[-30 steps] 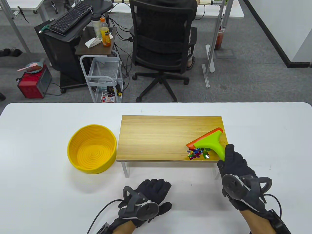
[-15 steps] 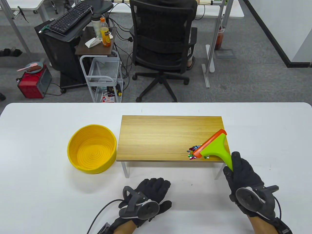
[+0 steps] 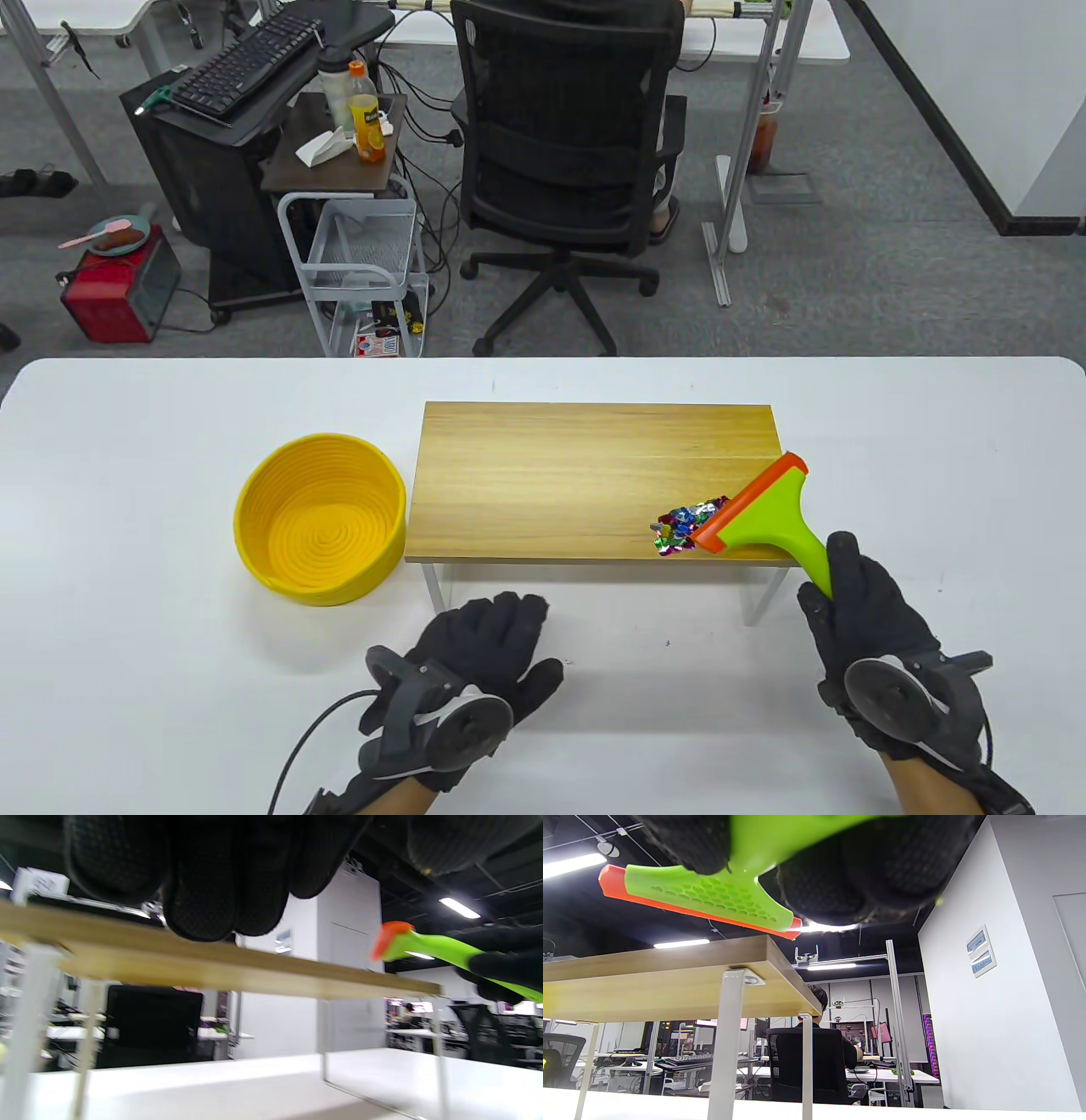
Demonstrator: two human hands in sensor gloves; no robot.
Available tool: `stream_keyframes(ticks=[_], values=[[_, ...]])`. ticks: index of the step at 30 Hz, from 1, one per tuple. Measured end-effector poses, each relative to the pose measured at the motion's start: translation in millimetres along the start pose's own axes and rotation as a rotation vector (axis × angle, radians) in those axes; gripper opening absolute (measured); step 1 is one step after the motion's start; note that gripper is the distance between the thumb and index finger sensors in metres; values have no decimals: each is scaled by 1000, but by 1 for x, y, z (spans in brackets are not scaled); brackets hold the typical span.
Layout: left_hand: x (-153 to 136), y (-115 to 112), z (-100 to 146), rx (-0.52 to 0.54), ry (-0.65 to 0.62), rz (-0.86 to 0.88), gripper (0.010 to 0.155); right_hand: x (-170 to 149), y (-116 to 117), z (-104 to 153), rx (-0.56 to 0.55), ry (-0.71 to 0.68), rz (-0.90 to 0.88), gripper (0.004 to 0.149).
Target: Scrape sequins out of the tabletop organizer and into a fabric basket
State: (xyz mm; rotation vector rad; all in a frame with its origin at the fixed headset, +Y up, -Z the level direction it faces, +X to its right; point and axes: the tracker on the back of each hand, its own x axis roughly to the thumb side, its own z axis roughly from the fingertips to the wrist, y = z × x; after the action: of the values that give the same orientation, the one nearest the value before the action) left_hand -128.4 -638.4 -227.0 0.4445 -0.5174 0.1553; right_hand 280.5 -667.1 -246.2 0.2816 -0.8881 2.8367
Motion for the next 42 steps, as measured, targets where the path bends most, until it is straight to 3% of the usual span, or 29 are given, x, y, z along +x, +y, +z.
stream_keyframes(ticks=[4, 9, 14, 19, 27, 30, 36, 39, 42], values=[[-40, 22, 11, 79, 179, -46, 68, -4, 0, 1, -1, 8, -2, 66], [-92, 32, 28, 136, 461, -179, 67, -6, 0, 3, 6, 15, -1, 65], [-138, 18, 37, -26, 770, -265, 68, -5, -1, 4, 10, 14, -2, 65], [-167, -11, 41, -232, 1017, -283, 81, -7, -2, 5, 9, 15, -4, 65], [-200, -53, 47, -363, 1252, -21, 94, -6, -2, 7, 12, 5, -4, 65], [-206, -62, 49, -355, 1322, 105, 95, -5, -1, 7, 15, 1, -3, 65], [-219, -79, 60, -287, 1491, 437, 90, -5, 0, 7, 25, 4, 0, 65], [-222, -84, 65, -214, 1533, 495, 83, -6, 0, 7, 26, 5, 1, 65], [-223, -87, 70, -76, 1584, 614, 72, -6, 0, 7, 27, 7, 2, 65]])
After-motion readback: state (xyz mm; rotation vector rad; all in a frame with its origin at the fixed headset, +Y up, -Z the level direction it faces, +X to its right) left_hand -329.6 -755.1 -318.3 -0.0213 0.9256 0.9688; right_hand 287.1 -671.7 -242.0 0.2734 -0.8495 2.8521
